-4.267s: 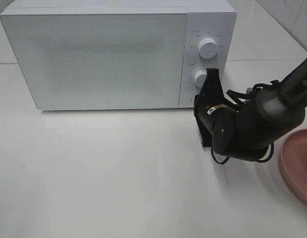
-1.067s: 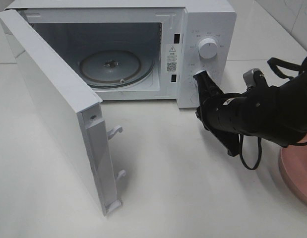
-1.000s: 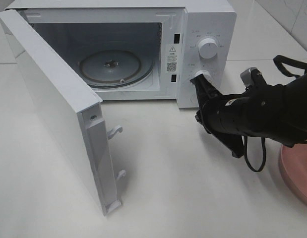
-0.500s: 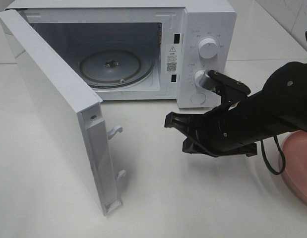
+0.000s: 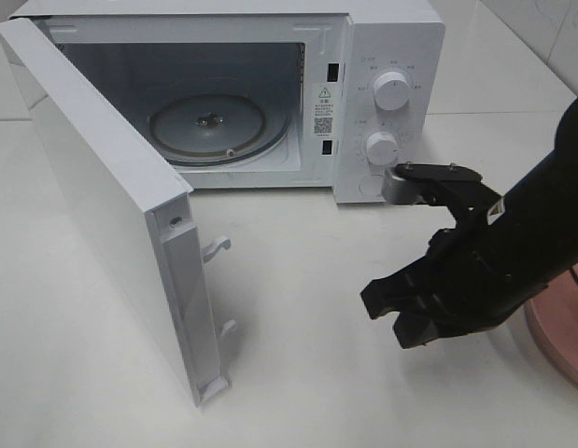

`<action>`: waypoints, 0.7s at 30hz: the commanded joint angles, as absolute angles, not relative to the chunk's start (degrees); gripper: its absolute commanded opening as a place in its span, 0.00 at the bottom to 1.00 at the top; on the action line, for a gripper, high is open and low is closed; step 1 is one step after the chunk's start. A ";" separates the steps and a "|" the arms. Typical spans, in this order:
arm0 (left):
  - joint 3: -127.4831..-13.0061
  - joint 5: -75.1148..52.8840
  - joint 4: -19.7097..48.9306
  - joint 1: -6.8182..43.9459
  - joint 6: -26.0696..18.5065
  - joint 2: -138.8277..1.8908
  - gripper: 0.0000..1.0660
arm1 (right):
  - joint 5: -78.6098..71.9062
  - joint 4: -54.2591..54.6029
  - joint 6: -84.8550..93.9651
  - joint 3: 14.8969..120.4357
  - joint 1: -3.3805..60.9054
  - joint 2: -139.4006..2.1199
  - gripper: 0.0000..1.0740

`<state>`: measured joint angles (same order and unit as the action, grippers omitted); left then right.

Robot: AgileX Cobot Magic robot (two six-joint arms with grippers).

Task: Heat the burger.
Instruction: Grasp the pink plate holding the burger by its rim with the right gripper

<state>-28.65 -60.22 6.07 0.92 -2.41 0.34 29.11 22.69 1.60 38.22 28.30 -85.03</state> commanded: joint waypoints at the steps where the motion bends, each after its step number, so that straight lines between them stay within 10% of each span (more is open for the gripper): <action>1: -28.53 -59.42 6.02 0.74 -2.46 1.72 0.95 | 32.60 19.94 2.41 38.16 26.70 -82.62 0.04; 11: -28.53 -59.42 6.02 0.74 -2.46 1.72 0.95 | 40.79 9.05 -6.47 38.16 18.79 -76.03 0.15; 19: -28.53 -59.42 6.02 0.74 -2.46 1.72 0.95 | 44.58 -2.35 -10.31 38.16 14.73 -74.77 0.63; 21: -28.53 -59.42 6.02 0.74 -2.46 1.72 0.95 | 44.52 -5.04 -10.94 38.16 14.21 -74.77 0.90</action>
<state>-28.65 -60.22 6.07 0.92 -2.41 0.34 44.12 -2.86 -10.14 38.22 14.67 -75.23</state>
